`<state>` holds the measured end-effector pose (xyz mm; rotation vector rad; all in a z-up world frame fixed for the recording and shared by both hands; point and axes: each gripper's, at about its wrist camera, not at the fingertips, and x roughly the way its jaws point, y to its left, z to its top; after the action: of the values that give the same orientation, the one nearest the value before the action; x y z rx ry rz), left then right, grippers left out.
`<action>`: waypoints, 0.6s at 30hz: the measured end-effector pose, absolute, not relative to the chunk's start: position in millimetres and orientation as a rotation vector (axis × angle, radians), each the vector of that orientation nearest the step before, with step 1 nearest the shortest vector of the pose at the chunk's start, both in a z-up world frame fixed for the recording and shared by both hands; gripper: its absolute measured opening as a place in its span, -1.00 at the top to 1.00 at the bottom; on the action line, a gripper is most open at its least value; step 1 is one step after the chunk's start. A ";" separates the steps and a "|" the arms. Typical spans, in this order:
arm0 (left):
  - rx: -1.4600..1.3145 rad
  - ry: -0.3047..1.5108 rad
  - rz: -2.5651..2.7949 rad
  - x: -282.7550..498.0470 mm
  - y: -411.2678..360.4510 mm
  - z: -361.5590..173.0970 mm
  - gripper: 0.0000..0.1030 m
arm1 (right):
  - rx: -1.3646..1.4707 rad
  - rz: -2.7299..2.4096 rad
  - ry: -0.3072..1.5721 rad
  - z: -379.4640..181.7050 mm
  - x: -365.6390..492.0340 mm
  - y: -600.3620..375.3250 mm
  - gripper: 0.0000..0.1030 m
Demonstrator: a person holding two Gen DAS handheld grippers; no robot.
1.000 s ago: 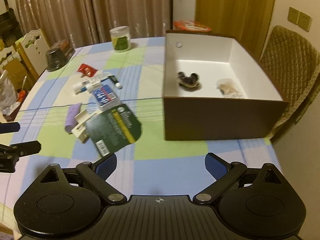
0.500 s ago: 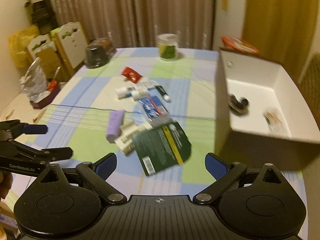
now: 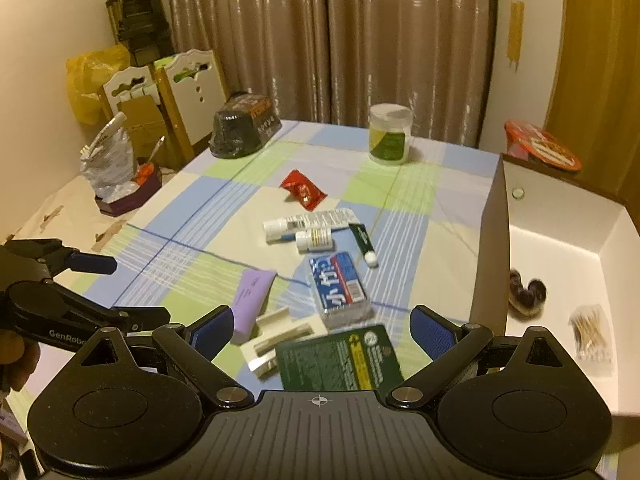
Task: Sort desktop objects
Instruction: 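Withdraw both tools from the box back toward the remaining items, then grasp the white pill bottle with the left tool while the right tool grasps the blue toothpick box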
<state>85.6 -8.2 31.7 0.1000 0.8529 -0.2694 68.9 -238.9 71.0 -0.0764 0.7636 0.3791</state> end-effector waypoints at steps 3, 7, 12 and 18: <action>0.120 0.843 -0.259 95.9 -9.1 32.6 -0.91 | -0.094 0.387 0.766 68.4 78.4 -239.4 -0.88; 0.140 0.847 -0.266 110.2 -8.0 29.7 -0.90 | -0.102 0.387 0.776 61.8 91.9 -237.2 -0.88; 0.194 0.854 -0.346 140.4 -9.3 18.6 -0.86 | -0.144 0.350 0.806 48.9 112.1 -225.0 -0.88; 0.339 0.850 -0.512 190.5 -20.4 6.9 -0.68 | -0.182 0.297 0.844 37.5 132.8 -212.6 -0.88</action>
<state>190.5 -20.4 6.9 0.3392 0.8496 -0.5120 132.8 -212.6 37.5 -0.1819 0.8438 0.2974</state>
